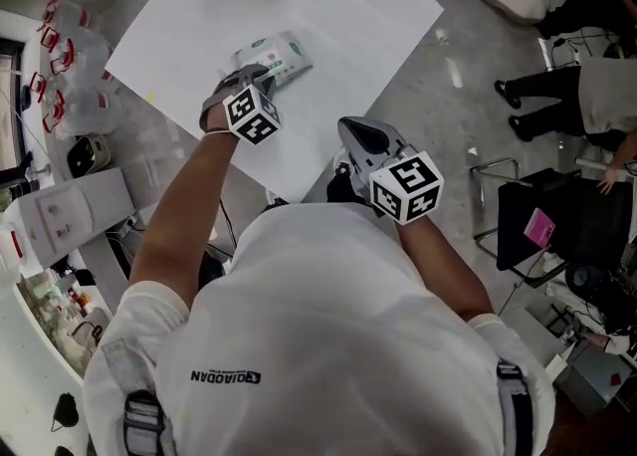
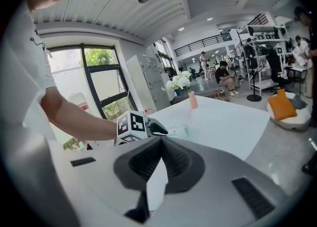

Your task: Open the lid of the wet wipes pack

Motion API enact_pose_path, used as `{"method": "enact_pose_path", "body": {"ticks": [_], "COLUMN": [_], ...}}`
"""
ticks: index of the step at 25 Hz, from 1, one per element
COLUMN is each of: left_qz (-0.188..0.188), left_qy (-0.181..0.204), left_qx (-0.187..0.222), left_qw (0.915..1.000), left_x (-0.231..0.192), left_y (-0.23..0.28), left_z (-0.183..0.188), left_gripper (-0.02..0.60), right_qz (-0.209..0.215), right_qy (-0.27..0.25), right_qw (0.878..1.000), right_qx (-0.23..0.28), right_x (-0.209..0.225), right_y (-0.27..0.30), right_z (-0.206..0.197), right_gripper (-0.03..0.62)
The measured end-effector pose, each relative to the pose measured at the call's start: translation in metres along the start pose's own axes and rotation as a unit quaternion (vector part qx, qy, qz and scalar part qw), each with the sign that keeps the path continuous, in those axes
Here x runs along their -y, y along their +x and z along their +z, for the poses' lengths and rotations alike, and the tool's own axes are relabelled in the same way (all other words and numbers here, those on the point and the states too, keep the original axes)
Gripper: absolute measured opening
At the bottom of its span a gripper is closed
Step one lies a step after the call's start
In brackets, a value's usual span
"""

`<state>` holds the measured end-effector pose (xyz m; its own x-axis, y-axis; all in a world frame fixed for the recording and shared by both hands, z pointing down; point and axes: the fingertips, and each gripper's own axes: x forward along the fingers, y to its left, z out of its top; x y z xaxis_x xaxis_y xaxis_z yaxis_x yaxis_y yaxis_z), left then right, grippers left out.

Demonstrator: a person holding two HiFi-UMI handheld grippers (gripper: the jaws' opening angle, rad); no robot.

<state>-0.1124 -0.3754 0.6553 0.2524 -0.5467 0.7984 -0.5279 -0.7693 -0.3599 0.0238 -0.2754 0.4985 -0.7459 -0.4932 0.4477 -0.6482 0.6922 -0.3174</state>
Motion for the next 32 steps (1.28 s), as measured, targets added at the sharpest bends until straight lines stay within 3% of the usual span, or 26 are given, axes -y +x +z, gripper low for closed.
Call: {"method": "enact_pose_path", "body": {"ticks": [5,12,16,22,32], "left_qz": [-0.007,-0.008,-0.009,-0.031,-0.072], "left_qy": [0.002,-0.028,-0.018,-0.051,-0.134], "left_qx": [-0.005,-0.014,-0.017,-0.018,0.006], "left_qw": [1.0000,0.9995,0.9997,0.9981,0.9883], "left_x": [0.003,-0.002,-0.002,-0.003,-0.010], "left_y": [0.008,0.016,0.016,0.015,0.007], "left_z": [-0.004,-0.008,-0.010,-0.011,-0.007], "left_gripper": [0.077,0.095,0.095,0.095,0.058], "right_qz": [0.000,0.007,0.006,0.006,0.009], "right_qy": [0.003,0.003,0.004,0.006,0.005], "right_qw": [1.000,1.000,1.000,1.000,1.000], "right_qx": [-0.001,-0.003,-0.003,-0.003,-0.002], "right_x": [0.005,0.004,0.006,0.006,0.006], "right_y": [0.004,0.009,0.010,0.011,0.016], "right_z": [0.000,0.000,0.000,0.000,0.001], "right_gripper": [0.006,0.006,0.006,0.006,0.006]}}
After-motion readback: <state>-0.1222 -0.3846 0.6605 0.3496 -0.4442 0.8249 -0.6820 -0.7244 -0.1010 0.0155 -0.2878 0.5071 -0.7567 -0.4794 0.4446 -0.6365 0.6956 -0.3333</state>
